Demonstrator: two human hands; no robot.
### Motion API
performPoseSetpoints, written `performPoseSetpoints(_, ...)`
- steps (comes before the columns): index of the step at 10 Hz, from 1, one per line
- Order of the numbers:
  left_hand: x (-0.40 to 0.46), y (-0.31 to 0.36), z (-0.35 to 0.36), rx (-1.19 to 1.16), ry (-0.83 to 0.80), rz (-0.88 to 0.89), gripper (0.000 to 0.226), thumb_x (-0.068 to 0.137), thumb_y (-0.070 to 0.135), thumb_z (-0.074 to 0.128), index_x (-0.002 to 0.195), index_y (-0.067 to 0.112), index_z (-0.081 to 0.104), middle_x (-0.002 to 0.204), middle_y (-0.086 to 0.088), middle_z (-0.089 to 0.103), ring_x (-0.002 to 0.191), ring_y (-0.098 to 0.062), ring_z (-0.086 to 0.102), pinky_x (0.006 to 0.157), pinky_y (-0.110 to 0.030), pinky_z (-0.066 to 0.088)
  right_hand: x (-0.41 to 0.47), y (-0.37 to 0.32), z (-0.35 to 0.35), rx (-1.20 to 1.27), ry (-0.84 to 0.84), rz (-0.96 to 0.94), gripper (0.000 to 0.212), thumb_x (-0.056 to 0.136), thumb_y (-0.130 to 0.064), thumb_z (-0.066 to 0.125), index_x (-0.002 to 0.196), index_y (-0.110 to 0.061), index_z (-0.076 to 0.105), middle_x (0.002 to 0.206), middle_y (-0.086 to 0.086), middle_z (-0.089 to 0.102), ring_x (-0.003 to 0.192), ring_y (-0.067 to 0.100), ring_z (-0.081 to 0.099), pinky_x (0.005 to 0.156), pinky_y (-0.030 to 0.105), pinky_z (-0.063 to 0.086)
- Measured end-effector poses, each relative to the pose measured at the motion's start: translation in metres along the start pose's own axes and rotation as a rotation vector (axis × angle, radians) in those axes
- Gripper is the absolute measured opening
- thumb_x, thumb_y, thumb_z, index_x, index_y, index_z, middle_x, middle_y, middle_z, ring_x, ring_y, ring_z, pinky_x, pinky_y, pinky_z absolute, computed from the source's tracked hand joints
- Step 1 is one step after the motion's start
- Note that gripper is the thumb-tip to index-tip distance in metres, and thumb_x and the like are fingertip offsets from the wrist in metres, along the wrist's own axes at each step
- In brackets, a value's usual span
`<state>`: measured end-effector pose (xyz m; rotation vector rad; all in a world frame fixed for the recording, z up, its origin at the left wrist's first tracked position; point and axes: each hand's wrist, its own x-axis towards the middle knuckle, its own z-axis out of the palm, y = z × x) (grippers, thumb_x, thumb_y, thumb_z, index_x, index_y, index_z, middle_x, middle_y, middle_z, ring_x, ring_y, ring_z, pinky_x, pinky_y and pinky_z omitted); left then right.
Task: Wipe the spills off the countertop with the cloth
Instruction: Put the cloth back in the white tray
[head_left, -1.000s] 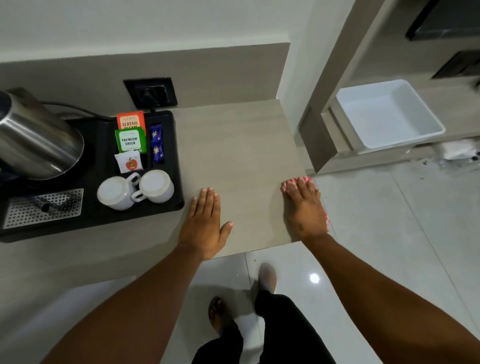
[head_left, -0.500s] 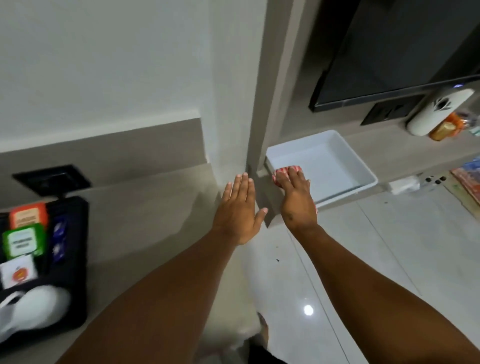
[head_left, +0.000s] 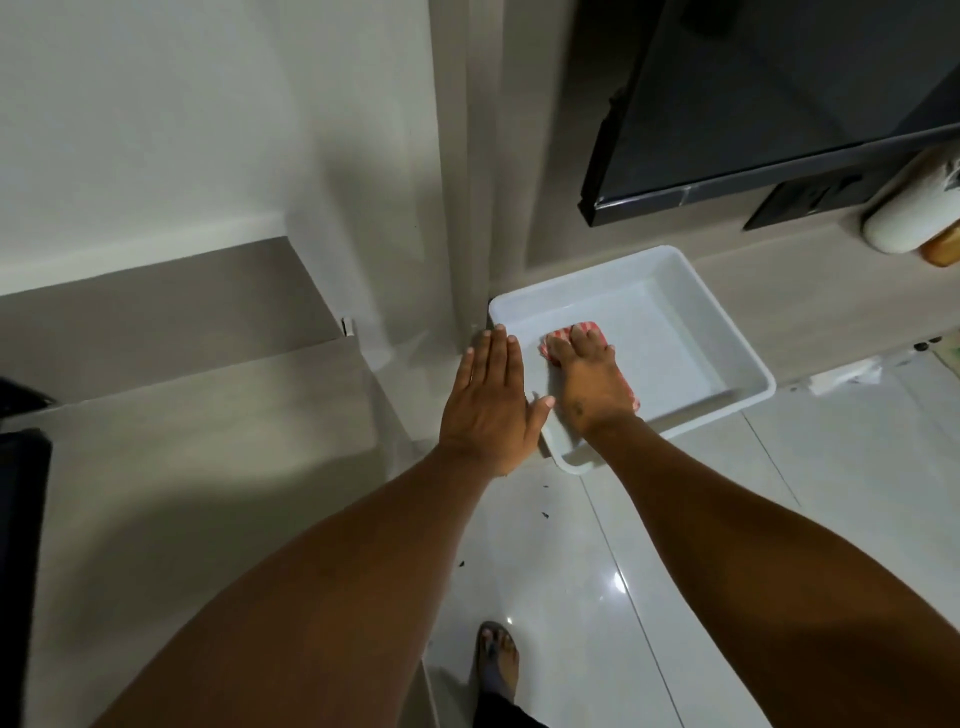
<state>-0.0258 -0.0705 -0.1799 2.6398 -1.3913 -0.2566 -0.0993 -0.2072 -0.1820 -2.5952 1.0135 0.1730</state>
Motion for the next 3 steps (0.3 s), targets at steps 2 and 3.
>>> performPoseSetpoints(2,-0.012,-0.017,-0.031,-0.017,0.004,0.033,0.087,0.103,0.061,0.025,0.161,0.002,-0.002,0.172,-0.018,-0.001,0.160,-0.032,-0.002,0.130,-0.044,-0.001,-0.020,-0.027,-0.022,-0.037,0.105,-0.042,0.063,0.097,-0.035,0.059,0.151,-0.020,0.032,0.165,0.010,0.024,0.154,0.032,0.017,0.125,0.044,0.013)
performPoseSetpoints(3,-0.040,-0.051,-0.092,0.007,0.155,0.038,0.086,0.103,0.060,0.027,0.161,0.002,0.000,0.172,-0.019,-0.001,0.160,-0.032,-0.003,0.130,-0.046,0.003,-0.054,-0.089,-0.060,0.004,0.301,-0.132,0.055,0.098,-0.034,0.059,0.149,-0.023,0.040,0.164,0.010,0.029,0.151,0.033,0.024,0.122,0.043,0.017)
